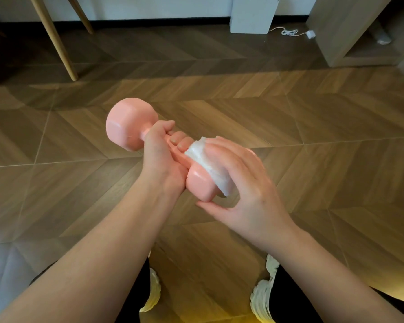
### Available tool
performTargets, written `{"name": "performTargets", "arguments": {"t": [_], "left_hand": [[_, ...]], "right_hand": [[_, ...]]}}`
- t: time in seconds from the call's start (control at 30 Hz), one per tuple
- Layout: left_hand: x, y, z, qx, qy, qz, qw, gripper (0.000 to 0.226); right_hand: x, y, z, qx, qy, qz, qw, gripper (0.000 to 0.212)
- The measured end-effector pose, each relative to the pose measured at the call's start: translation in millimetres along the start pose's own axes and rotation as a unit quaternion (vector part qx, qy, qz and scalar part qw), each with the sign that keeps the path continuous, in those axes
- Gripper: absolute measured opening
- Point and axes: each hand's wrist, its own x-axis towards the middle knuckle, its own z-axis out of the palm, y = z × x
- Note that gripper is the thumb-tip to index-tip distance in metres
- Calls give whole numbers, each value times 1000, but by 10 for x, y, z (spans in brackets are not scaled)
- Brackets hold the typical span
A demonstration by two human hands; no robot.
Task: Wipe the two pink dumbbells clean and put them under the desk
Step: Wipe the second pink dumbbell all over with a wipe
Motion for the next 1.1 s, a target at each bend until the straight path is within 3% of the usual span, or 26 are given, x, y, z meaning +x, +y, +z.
{"name": "performTargets", "arguments": {"t": [0.13,0.2,0.33,0.43,0.53,0.7,0.83,1.0,1.1], "left_hand": [[-12,13,10,-18,-5,9,1000,41],[-16,21,9,-23,-15,8,1000,41],[-20,13,15,-16,-23,5,1000,34],[-33,3,41,19,-9,4,1000,30],[-18,-3,29,6,41,-18,999,40],[12,43,-13,-28,47,-8,998,43],[-7,66,16,-17,36,21,999,40],[0,18,-8,-29,39,-6,999,37],[0,15,3,-24,28,3,999,39]], "right_hand": [[18,-39,-20,116,-24,162,980,89],[2,-66,-7,156,-15,198,967,88],[6,-88,18,129,26,156,979,86],[-8,23,11,10,28,63,998,85],[-28,63,-3,-88,-8,1,996,88],[-26,-57,-26,-56,-49,3,997,85],[9,-162,-43,40,-41,66,996,68],[-3,-141,-74,92,-47,164,981,74],[-3,-134,-90,31,-15,90,995,68]]}}
